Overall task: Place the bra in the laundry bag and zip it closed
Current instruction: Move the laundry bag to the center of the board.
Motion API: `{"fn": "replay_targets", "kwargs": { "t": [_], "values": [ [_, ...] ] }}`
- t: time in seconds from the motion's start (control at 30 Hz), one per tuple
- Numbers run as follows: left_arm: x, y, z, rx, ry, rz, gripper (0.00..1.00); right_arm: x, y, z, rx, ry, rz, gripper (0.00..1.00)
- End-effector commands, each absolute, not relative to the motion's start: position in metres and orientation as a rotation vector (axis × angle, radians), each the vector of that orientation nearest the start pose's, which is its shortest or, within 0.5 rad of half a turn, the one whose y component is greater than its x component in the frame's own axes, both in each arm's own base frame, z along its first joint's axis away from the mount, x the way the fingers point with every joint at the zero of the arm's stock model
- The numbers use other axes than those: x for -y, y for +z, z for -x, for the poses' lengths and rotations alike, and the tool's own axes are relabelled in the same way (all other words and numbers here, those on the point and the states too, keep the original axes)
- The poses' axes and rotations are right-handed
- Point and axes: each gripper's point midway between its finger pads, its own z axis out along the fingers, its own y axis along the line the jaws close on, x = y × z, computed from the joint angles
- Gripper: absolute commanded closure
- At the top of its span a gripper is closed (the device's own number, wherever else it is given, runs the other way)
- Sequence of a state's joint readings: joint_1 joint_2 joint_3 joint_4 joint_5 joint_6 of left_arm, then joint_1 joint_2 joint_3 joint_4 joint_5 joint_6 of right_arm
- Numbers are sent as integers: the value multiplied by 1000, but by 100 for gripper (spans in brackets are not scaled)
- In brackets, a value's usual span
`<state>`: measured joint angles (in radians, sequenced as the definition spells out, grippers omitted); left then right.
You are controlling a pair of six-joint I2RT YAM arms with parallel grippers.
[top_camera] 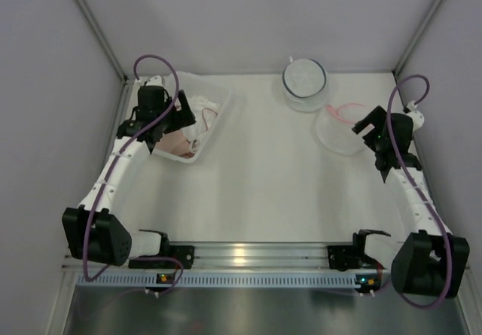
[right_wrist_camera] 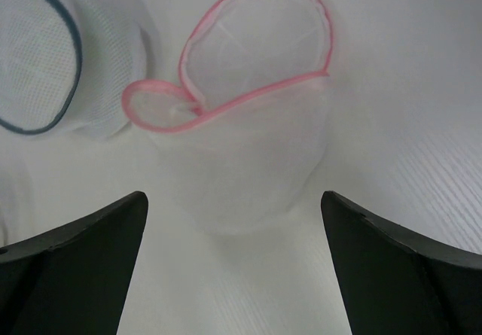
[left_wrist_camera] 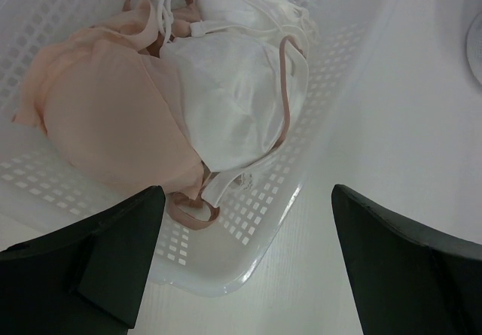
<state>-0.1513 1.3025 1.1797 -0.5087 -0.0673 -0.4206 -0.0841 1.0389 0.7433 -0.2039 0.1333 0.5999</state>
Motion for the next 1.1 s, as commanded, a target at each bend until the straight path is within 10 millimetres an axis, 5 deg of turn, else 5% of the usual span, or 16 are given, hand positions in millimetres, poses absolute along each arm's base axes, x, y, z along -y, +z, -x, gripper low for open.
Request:
{"fn": "replay_targets", "kwargs": {
  "t": [0.0,0.07,0.1,0.37,0.47,0.57,0.7,0.87,0.9,1.07],
  "values": [
    [70,229,-378,-2155,-295,303,2,56,183,-370,-1809,202,-886,1],
    [69,230,-378,-2149,-293,300,2,68,186,-386,-1779,220,-918,1],
    [69,230,-378,-2152,-292,300,2,74,168,-395,-1820,201,-944,0],
    [68,228,-378,-2142,-285,298,2,95,129,-432,-1923,124,-982,10],
    [68,231,-381,-2132,-285,291,2,91,105,-435,-1985,131,-973,31],
    [71,232,-382,-2130,-301,279,2,88,106,-442,-1975,154,-947,50],
    [80,243,-382,-2114,-360,244,2,74,122,-448,-1992,172,-850,97],
    [114,270,-371,-2065,-541,63,4,19,138,-420,-2070,202,-613,100],
    [118,276,-369,-2051,-547,38,4,6,155,-413,-2042,229,-555,100],
    [156,288,-355,-2024,-593,-116,4,-104,157,-351,-2112,506,-133,100]
  ]
}}
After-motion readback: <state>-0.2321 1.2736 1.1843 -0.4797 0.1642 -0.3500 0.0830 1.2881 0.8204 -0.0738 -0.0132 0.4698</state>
